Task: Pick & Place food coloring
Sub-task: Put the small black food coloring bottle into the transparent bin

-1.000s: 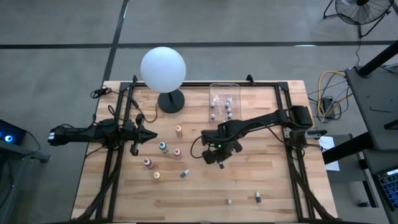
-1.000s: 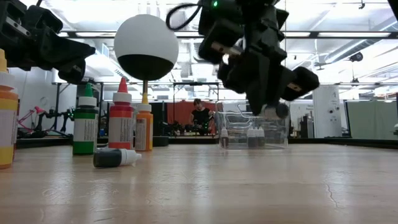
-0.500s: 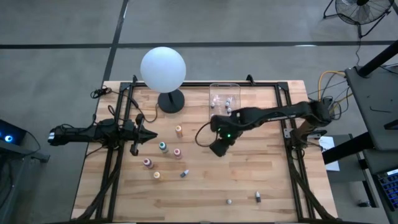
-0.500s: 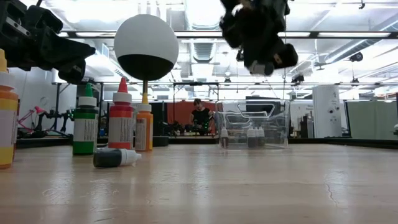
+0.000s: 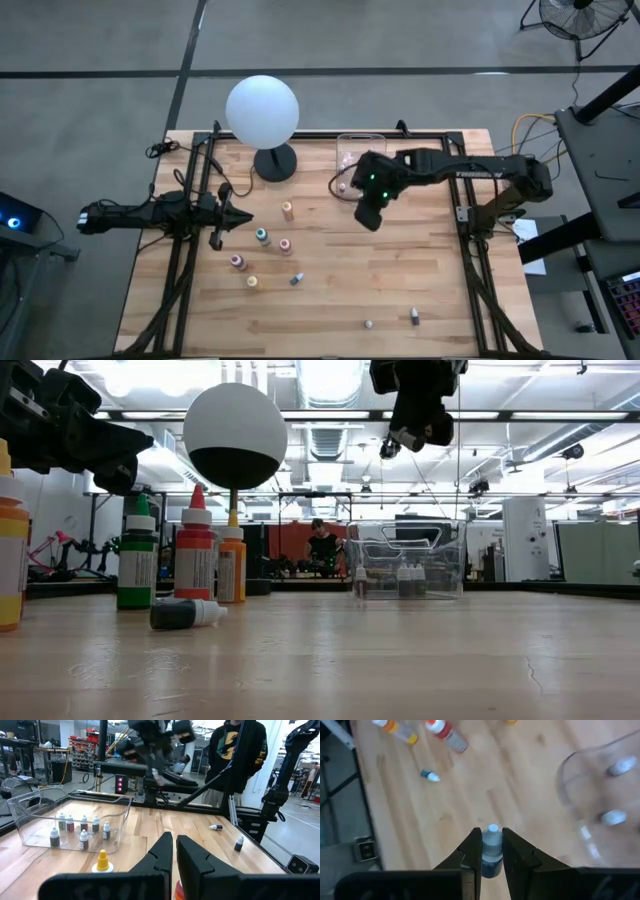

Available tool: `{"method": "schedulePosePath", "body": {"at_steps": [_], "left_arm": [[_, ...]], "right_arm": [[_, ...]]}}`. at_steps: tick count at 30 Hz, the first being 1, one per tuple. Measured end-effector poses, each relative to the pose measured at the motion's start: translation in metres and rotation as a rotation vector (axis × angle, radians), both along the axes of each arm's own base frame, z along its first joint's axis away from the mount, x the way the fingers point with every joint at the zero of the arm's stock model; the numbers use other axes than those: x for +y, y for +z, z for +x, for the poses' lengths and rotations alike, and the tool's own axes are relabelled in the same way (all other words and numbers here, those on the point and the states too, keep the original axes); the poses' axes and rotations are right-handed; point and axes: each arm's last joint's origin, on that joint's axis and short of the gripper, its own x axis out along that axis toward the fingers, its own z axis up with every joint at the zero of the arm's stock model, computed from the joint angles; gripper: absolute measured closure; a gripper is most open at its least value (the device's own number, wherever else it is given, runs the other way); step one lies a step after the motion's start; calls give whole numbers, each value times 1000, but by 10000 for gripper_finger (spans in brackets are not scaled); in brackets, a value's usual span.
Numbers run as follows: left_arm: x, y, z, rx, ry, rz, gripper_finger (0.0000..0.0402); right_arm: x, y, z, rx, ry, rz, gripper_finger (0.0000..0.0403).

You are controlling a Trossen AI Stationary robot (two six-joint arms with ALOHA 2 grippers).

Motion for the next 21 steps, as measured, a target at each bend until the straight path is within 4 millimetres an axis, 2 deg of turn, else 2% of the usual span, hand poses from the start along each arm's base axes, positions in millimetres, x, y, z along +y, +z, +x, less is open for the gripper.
{"method": "schedulePosePath", "body": {"at_steps": [7, 13, 21], "left_arm": [[0, 0, 0, 0, 0, 0, 401], [0, 0, 0, 0, 0, 0, 401], [0, 0, 0, 0, 0, 0, 401]], "right_arm": [[-33, 9, -9, -64, 29, -131, 358], [-65, 9, -9, -155, 3, -219, 358], [-94, -1, -10, -252, 13, -346, 358]]}}
